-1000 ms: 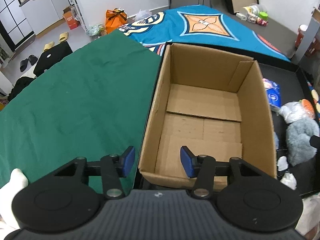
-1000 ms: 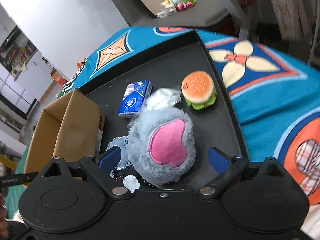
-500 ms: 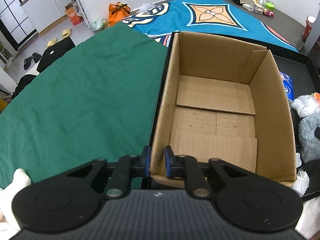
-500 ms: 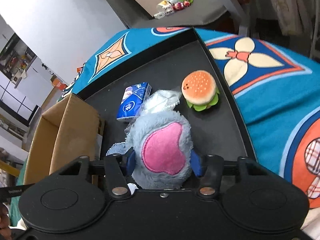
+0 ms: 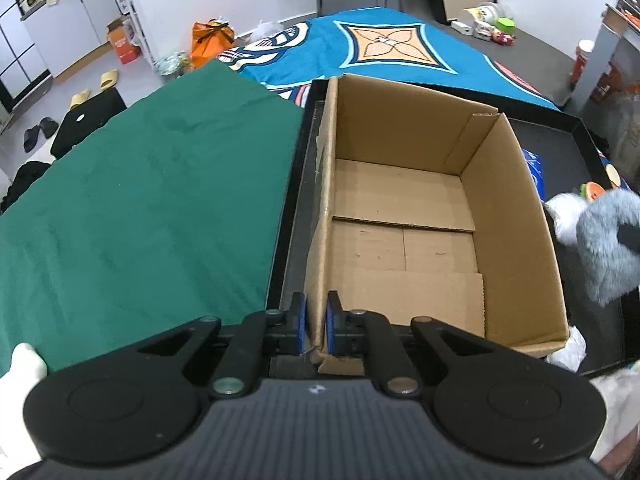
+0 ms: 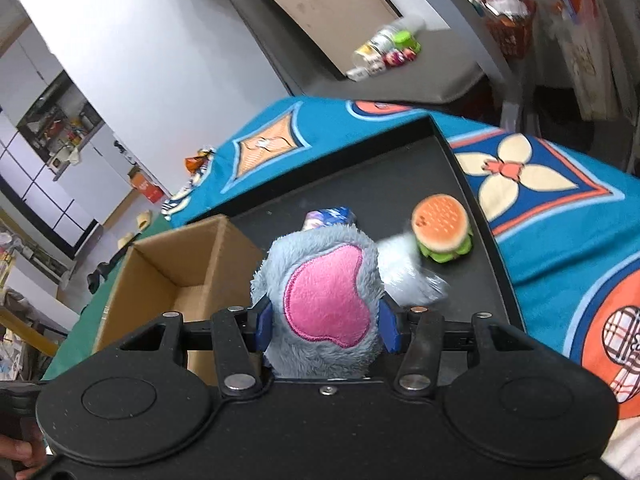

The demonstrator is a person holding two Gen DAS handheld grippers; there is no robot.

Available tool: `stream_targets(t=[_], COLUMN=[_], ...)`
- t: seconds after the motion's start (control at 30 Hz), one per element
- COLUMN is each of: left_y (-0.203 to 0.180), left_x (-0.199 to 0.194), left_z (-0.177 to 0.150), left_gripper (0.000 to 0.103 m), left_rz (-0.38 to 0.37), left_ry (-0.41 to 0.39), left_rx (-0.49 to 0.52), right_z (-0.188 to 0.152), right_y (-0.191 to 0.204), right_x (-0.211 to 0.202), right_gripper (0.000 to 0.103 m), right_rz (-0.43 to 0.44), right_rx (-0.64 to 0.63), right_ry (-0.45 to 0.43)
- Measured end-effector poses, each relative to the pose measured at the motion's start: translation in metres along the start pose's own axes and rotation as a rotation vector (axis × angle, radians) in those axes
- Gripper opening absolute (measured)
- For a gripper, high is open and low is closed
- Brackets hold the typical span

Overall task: Organize soft objects
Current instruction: 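Carry the grey plush with the right tool into the cardboard box and release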

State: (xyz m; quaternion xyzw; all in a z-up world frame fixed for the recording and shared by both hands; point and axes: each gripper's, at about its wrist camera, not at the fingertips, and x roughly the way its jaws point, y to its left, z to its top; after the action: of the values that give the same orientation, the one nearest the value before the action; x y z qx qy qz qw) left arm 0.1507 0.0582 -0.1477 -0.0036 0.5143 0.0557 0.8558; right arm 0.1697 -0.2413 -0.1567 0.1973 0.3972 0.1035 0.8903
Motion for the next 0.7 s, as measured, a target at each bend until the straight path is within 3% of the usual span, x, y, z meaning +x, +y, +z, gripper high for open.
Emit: stream_targets(t=[0.7], left_y=[0.004], left_x=[0.008], left_z=[-0.004], left_gripper=[0.009], left_rz=[-0.02], left_ry=[0.008], left_rx=[0.011], right_z=[0.007], right_y=[0.068], right_x=[-0.009], right_gripper=[0.05], right_rz=[0.118], right_rx=[-0.095], right_ry=[-0.074])
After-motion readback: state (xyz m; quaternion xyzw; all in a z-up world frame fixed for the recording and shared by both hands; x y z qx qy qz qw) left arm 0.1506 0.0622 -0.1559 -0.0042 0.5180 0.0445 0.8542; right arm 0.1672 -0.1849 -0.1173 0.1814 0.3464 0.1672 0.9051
